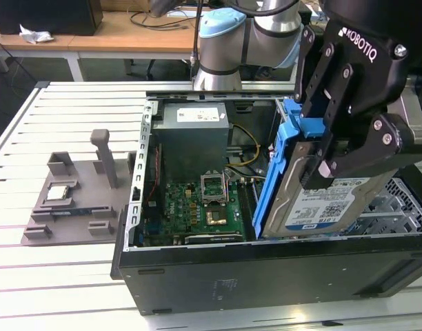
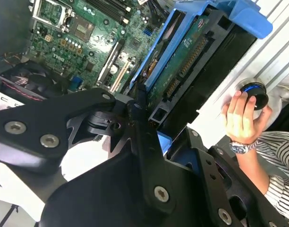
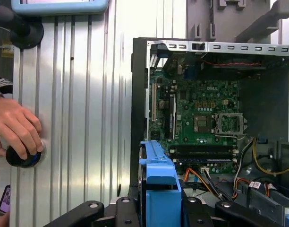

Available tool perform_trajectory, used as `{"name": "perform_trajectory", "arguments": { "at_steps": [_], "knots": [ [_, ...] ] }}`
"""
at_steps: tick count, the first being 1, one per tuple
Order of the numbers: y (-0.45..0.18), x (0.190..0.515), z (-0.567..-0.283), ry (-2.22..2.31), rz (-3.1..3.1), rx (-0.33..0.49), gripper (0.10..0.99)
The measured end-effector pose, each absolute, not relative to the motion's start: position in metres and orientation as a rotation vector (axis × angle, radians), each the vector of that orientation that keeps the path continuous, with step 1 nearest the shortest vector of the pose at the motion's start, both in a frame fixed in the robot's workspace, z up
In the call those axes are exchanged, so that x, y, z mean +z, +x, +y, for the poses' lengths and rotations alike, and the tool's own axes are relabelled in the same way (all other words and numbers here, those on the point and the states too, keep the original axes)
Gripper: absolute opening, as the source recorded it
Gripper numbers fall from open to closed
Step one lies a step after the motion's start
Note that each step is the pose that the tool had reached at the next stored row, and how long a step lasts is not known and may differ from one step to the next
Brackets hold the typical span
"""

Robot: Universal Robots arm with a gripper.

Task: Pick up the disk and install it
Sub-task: 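Pick up the disk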

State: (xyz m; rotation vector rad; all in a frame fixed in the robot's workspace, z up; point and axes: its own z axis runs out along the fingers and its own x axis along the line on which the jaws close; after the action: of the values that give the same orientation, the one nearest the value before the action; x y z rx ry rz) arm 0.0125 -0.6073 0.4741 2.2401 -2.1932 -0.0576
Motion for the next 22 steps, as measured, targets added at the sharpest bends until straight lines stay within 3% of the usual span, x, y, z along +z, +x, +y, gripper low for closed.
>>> {"name": "perform_trajectory", "arguments": {
  "at_steps": [4, 22],
  "knots": [
    [0.014, 0.472, -0.633, 2.24, -2.193, -0.058, 0.369],
    [0.062, 0.47, -0.573, 2.239, -2.193, -0.059, 0.369]
  ]
}}
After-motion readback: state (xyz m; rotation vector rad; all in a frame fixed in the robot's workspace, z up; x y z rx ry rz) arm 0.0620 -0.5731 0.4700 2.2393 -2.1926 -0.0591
